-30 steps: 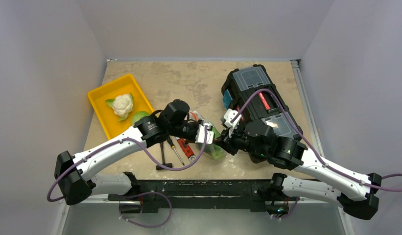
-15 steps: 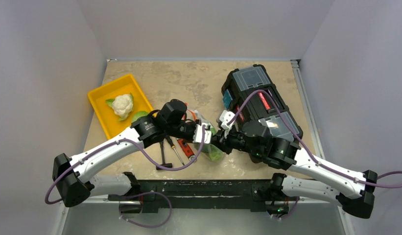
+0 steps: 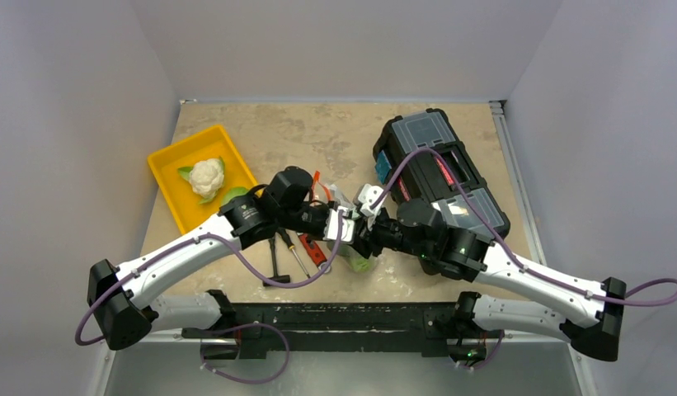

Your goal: Place the food in the zip-top bag and seal the zipper

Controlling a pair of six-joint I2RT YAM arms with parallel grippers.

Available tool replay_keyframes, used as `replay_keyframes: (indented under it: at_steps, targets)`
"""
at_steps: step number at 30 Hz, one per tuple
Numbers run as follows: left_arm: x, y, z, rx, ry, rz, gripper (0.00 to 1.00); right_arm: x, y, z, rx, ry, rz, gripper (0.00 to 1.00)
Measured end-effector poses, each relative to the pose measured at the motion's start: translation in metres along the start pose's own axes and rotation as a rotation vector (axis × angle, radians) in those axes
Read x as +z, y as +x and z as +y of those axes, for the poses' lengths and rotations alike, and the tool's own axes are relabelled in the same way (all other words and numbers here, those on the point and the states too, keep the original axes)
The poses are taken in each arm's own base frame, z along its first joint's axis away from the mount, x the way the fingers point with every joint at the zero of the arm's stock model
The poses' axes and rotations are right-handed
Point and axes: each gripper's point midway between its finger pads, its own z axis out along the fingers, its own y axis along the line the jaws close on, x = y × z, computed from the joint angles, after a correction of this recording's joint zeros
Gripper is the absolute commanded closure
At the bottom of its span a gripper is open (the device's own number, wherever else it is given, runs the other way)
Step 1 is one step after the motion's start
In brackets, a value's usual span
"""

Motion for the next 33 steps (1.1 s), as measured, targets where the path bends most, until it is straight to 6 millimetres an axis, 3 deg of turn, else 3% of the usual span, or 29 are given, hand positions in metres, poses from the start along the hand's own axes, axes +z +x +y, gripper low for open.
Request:
replay_keyframes:
  at_steps: [6,12,15,24,28,30,33]
  targets:
    - [0.004,-0.017,-0.005,0.033,0.026,-0.064,1.00,-0.018,-0.001,-0.007,0.098,0.067,0.035,0.47]
    - [0.005,-0.021,-0.009,0.038,0.044,-0.082,1.00,-0.052,0.009,-0.005,0.204,0.089,0.068,0.47]
    - [0.005,-0.021,-0.009,0.038,0.044,-0.082,1.00,-0.059,0.009,-0.002,0.234,0.084,0.090,0.50]
    - [0.005,-0.021,-0.009,0.038,0.045,-0.082,1.00,-0.056,0.007,0.005,0.270,0.063,0.154,0.83]
    - [0.005,-0.021,-0.009,0.038,0.044,-0.082,1.00,-0.050,0.003,0.006,0.275,0.058,0.170,0.90]
    - [0.005,-0.021,-0.009,0.038,0.043,-0.081,1.00,-0.048,0.004,0.007,0.276,0.056,0.183,0.99]
    - [0.005,-0.020,-0.008,0.035,0.041,-0.077,1.00,-0.045,0.009,0.007,0.274,0.056,0.208,1.00]
